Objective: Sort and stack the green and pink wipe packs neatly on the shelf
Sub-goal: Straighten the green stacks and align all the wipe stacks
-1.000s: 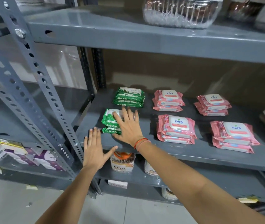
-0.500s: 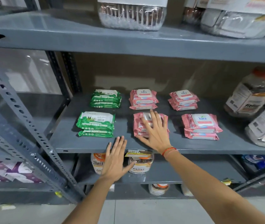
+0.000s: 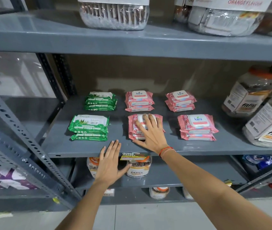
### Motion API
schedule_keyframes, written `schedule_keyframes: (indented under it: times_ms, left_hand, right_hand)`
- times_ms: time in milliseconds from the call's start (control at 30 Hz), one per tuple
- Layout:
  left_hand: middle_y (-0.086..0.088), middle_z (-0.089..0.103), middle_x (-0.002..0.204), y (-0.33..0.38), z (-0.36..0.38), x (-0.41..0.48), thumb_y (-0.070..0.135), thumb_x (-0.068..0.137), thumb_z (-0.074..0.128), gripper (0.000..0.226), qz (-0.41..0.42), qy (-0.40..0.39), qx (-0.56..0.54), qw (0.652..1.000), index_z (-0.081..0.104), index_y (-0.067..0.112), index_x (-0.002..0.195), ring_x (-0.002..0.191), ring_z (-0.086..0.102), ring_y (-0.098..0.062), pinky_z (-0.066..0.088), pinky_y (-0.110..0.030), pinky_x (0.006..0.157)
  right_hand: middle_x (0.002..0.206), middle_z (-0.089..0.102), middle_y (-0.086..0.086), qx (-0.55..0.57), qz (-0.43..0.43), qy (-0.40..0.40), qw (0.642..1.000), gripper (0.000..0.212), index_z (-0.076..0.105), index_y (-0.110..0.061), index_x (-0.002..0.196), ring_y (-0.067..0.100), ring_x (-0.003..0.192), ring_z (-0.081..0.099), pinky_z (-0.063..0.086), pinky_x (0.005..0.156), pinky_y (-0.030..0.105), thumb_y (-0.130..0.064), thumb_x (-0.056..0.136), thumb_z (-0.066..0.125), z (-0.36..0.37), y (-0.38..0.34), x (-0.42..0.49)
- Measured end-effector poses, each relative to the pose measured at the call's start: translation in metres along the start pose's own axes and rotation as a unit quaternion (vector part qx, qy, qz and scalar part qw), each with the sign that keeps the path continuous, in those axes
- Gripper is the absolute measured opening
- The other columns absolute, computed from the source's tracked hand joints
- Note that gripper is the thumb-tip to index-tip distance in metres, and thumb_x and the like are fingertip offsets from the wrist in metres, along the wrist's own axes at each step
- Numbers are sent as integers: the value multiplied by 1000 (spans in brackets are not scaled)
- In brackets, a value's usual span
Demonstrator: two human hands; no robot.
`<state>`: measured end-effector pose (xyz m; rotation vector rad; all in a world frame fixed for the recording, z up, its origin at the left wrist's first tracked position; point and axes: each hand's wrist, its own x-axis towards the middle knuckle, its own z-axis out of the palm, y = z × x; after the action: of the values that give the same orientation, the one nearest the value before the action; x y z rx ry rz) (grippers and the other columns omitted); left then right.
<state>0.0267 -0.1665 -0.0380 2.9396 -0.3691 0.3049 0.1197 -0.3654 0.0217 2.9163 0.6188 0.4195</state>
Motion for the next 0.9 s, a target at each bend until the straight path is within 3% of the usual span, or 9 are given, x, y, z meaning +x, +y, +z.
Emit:
schedule_keyframes:
  times_ms: [200, 367, 500, 667, 767, 900]
  left_hand:
    - [-11, 14, 153, 32, 1, 2, 71, 85, 28, 87, 0, 29, -46, 999, 20, 7, 144, 142, 8, -24, 9, -48, 111]
    - [-10, 9, 155, 89, 4, 24, 69, 86, 31, 86, 96, 21, -60, 993, 18, 8, 145, 142, 2, -23, 7, -45, 112]
    - [-10, 10, 155, 117, 11, 35, 68, 85, 33, 86, 152, 3, -42, 988, 20, 7, 145, 142, 4, -22, 7, -43, 112]
    - [-10, 19, 153, 126, 22, 40, 68, 86, 32, 84, 154, -36, -36, 987, 25, 7, 143, 141, 10, -21, 8, -41, 110]
    - [-10, 28, 150, 124, 25, 41, 68, 85, 32, 83, 150, -50, -20, 987, 31, 7, 141, 139, 16, -21, 7, -39, 111]
    - [-9, 31, 149, 125, 27, 41, 68, 84, 34, 83, 148, -52, -14, 988, 33, 8, 141, 139, 19, -20, 8, -40, 111]
  right_hand:
    - [150, 36, 18, 37, 48, 42, 997, 81, 30, -26, 146, 36, 139, 29, 12, 111, 63, -76, 82, 28, -5, 17, -24]
    - [148, 38, 18, 56, 117, 58, 990, 77, 31, -26, 143, 34, 137, 34, 21, 110, 62, -74, 84, 26, -13, 69, -51]
    - [149, 37, 19, 39, 177, 24, 983, 80, 31, -26, 143, 37, 137, 36, 24, 107, 63, -76, 83, 17, -14, 109, -72]
    - [146, 39, 24, 21, 231, -31, 972, 87, 35, -24, 141, 42, 135, 39, 18, 107, 68, -80, 79, 12, -5, 141, -89]
    - [143, 43, 24, 34, 241, -47, 969, 90, 43, -22, 138, 43, 132, 42, 25, 103, 69, -82, 78, 12, 0, 148, -90]
    - [140, 47, 23, 43, 241, -45, 969, 88, 37, -24, 135, 43, 129, 46, 32, 101, 66, -83, 77, 11, 3, 152, -89]
